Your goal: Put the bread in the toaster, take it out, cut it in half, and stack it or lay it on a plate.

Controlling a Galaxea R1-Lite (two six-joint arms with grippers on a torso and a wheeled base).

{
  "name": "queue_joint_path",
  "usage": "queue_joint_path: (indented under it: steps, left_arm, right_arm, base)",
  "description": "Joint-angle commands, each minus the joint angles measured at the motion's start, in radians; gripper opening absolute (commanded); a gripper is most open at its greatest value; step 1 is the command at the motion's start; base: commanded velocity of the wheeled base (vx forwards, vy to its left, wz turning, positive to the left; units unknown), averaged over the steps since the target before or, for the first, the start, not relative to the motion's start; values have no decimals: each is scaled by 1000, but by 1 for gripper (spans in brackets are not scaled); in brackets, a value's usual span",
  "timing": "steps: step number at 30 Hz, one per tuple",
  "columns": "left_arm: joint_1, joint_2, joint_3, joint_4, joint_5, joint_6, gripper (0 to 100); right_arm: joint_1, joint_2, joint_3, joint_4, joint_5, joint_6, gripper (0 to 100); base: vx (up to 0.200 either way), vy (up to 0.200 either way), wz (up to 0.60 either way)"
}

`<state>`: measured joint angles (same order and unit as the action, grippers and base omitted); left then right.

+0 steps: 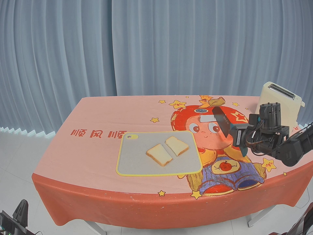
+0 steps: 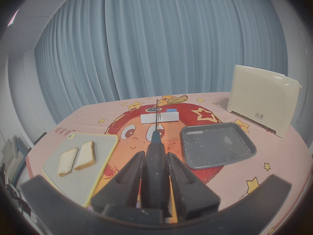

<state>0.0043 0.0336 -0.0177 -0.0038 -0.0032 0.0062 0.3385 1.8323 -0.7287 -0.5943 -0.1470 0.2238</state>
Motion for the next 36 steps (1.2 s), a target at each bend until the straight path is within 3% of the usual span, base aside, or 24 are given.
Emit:
queue_joint_path:
  steps: [1,36]
  left_arm:
    - [0,2,18,-1,0,0,0]
    - [0,2,18,-1,0,0,0]
  right_arm:
    - [-1,31,-15,-1,0,0,0]
    - [-16,31,-47,-1,0,-1,0]
  base:
    - [0,0,0]
    - [0,0,0]
